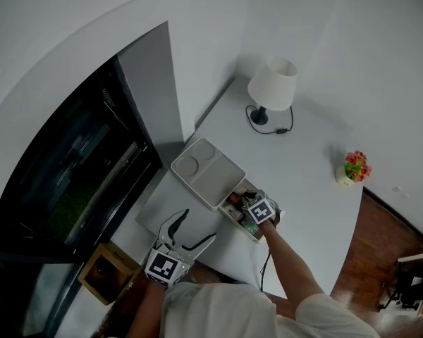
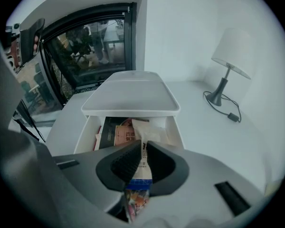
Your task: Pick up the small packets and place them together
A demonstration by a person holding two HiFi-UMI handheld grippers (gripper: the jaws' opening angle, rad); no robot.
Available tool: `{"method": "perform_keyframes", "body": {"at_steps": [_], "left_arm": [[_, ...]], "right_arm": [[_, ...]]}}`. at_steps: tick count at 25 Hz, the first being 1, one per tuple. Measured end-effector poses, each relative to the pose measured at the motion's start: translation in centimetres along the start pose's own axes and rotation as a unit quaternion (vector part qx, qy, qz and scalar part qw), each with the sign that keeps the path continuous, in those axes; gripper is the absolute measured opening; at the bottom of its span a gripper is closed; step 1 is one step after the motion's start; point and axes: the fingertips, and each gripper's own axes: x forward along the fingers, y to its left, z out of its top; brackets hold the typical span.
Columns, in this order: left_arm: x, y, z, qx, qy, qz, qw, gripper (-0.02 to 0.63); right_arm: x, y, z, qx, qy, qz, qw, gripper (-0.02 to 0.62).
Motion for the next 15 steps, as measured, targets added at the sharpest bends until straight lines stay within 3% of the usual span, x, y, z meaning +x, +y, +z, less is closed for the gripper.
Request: {"method": "perform_keyframes", "body": {"at_steps": [5, 15], "left_arm": [[0.2, -0.3, 0.3, 0.004, -0.008, -0.008, 0.9999, 0.399], [1.0, -1.5, 0.5, 0.006, -0.016, -0.029, 0.9994, 0.399]], "right_arm": [[-2.3, -0.1, -0.2, -0.012, -0.014, -0.017, 1.000, 0.034], [-10.6, 0.8, -1.2, 0.024, -0.084, -0.057, 0.995, 0.023]]}}
